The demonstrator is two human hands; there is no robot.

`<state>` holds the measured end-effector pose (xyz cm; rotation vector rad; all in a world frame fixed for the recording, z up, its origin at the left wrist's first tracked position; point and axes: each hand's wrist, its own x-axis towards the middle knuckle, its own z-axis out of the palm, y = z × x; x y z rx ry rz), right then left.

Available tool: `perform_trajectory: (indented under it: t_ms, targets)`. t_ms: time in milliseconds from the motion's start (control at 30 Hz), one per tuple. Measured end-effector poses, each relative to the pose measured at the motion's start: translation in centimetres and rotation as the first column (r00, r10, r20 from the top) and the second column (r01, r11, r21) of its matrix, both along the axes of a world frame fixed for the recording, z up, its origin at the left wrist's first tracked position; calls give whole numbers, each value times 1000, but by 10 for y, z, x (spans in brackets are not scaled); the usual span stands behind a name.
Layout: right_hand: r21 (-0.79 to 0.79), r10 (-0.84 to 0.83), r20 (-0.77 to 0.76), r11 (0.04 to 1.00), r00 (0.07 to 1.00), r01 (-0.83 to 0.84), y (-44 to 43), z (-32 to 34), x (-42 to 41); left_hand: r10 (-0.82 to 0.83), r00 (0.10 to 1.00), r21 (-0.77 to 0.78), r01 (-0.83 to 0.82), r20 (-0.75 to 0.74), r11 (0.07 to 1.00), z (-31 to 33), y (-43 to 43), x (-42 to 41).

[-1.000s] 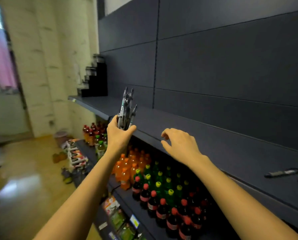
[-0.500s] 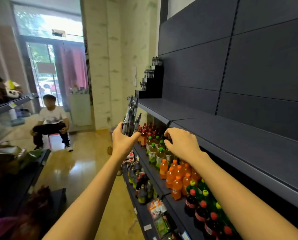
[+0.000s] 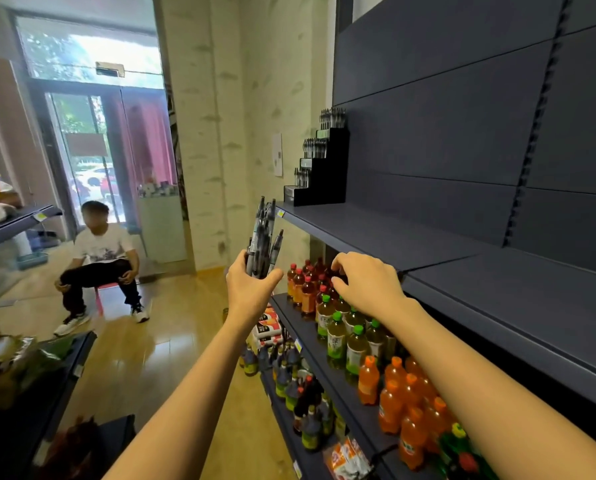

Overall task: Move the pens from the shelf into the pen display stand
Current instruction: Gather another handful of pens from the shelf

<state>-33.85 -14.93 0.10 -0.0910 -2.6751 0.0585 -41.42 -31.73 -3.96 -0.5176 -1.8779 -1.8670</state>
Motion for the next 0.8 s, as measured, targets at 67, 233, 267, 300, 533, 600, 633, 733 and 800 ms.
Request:
perform_trajectory:
  t_ms: [67,233,267,300,533,600,633,733,800]
  targets:
    - [5,11,-6,1000,1000,-11,1,-2,-32,8,1000,2,-8,3,1000,-3,2,-29]
    - [12,38,-4,999,999,-38,4,-6,-125,11,1000,7,-11,-9,1000,-1,6,-112]
    - [15,47,-13,999,999,-47,6,-4,-146,14,1000,14,-14,-15,1000,2,7,-130]
    - [19,57,-18,998,998,-56,7,-2,-166,19,1000,23,-18,-15,1000,4,9,-148]
    - [28,74,-17,997,997,-74,15,8,-306,47,999,34,-46,-21,998,12,15,-275]
    - [33,74,-15,997,997,-73,14,9,-344,48,999,33,-47,-22,998,13,14,-312]
    - [36,73,-17,997,997,-72,13,9,-363,43,999,35,-42,-25,998,14,14,-331]
    - [38,63,-6,997,998,-62,10,8,-420,26,999,44,-25,-35,999,12,12,-394]
    - [41,43,-3,998,999,-42,9,6,-459,7,999,51,-6,-34,999,10,12,-437]
